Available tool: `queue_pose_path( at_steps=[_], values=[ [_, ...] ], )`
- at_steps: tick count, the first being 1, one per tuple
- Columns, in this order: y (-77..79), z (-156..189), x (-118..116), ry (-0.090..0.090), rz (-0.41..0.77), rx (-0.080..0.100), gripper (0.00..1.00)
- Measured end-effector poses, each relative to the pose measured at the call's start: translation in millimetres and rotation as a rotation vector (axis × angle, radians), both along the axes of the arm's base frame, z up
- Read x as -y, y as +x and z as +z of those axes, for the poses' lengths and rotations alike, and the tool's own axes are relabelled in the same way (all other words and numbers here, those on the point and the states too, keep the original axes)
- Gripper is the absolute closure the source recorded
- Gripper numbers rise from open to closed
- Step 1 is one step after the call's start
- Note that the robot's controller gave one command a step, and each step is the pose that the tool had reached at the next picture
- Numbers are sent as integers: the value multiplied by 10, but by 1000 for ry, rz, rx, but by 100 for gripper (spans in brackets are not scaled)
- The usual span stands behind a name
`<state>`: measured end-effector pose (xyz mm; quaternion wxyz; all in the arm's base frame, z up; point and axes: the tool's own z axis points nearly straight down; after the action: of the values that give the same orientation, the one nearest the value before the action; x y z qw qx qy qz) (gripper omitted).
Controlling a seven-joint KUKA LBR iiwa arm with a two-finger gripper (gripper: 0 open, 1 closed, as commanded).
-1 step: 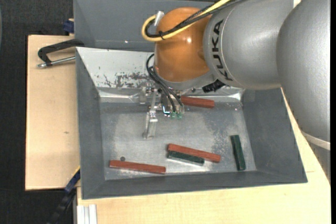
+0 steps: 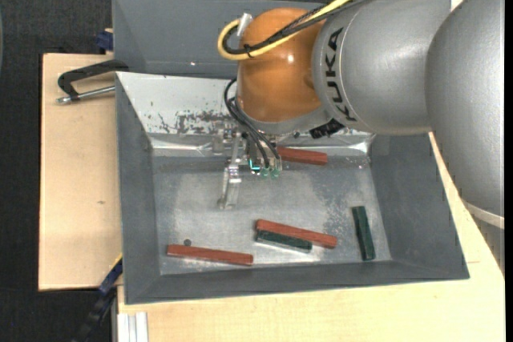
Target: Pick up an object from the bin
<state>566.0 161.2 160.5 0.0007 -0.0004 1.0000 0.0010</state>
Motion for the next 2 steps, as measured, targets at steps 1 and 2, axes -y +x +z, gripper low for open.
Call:
queue_pose_path(
  at_steps=[1,2],
  values=[
    [-50,-280,255,4,55,9,0],
    [-231,-712,604,-3,153,2,0]
  ],
)
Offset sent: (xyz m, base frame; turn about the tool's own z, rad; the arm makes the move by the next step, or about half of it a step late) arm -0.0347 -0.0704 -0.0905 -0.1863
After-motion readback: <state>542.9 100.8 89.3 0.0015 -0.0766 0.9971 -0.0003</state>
